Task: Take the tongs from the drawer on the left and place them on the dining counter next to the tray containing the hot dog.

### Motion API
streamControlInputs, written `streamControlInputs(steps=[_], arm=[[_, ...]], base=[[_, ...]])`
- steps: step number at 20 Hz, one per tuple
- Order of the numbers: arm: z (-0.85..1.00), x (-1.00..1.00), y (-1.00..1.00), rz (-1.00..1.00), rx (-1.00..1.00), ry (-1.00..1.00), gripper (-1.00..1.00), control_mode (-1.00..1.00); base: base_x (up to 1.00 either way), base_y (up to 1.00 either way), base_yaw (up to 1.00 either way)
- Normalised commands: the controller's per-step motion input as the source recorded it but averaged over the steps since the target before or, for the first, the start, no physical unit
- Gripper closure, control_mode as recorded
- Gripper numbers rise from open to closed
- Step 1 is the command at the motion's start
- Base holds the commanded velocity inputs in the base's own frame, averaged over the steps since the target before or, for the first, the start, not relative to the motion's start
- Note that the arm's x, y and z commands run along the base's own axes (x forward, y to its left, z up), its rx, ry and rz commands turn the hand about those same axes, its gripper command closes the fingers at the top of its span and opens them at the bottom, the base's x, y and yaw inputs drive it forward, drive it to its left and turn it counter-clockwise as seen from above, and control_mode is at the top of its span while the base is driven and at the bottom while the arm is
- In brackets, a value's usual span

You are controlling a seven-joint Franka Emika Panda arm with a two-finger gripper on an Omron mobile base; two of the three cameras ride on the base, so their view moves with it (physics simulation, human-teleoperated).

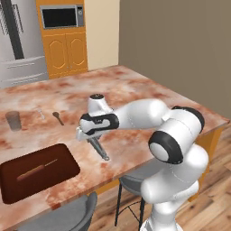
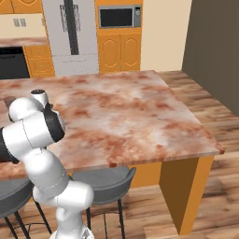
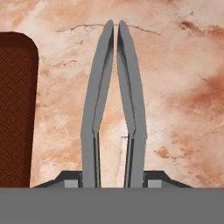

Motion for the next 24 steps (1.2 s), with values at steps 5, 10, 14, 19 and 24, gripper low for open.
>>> streamControlInputs(steps=[5, 10, 14, 19, 24], arm=[[-0.4, 0.21, 0.01, 0.0, 0.14, 0.0, 1.0, -1.0], [-0.09, 0.06, 0.0, 0.0, 0.04, 0.0, -1.0, -1.0], [0.0, 0.01, 0.01, 0.0, 0.0, 0.0, -1.0, -1.0], [0.38, -0.06, 0.21, -0.03, 0.0, -0.05, -1.0, -1.0], [0.75, -0.98, -0.04, -0.01, 0.0, -0.18, -1.0, -1.0]], base=[[0.0, 0.0, 0.0], [0.0, 0.0, 0.0], [0.0, 0.0, 0.0], [0.0, 0.0, 0.0], [0.0, 0.0, 0.0]])
